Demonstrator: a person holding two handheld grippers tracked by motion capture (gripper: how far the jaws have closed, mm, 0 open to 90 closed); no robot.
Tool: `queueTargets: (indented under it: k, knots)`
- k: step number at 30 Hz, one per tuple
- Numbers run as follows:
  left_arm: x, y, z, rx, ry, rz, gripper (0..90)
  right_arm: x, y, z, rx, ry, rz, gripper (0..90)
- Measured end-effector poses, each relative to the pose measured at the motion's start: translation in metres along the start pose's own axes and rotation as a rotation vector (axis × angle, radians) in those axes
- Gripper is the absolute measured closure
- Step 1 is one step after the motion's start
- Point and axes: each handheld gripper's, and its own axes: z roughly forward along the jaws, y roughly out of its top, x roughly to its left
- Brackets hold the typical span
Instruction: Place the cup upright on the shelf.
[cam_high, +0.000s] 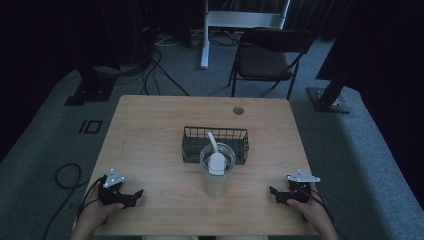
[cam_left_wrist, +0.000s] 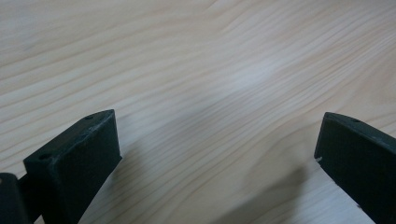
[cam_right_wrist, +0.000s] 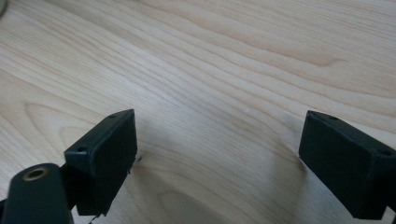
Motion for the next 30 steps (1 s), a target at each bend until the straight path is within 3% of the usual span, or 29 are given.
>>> queueTargets:
  k: [7, 13, 17, 25, 30]
  knots:
    - [-0.011, 0.006, 0.004, -0.018, -0.014, 0.051, 0.4, 0.002, 0.003, -0.001, -0.039, 0.020, 0.020, 11.4]
    - [-0.023, 0.011, 0.009, -0.009, -0.019, 0.113, 0.5, 0.007, 0.011, -0.007, -0.066, 0.056, 0.004, 11.4]
    - [-0.030, 0.016, 0.010, -0.027, -0.047, 0.129, 0.5, 0.014, 0.017, -0.009, -0.083, 0.093, -0.045, 11.4]
    - [-0.047, 0.029, 0.015, -0.065, -0.107, 0.152, 0.5, 0.026, 0.028, -0.013, -0.121, 0.155, -0.071, 11.4]
    - [-0.061, 0.037, 0.020, -0.070, -0.148, 0.188, 0.5, 0.033, 0.036, -0.016, -0.159, 0.204, -0.090, 11.4]
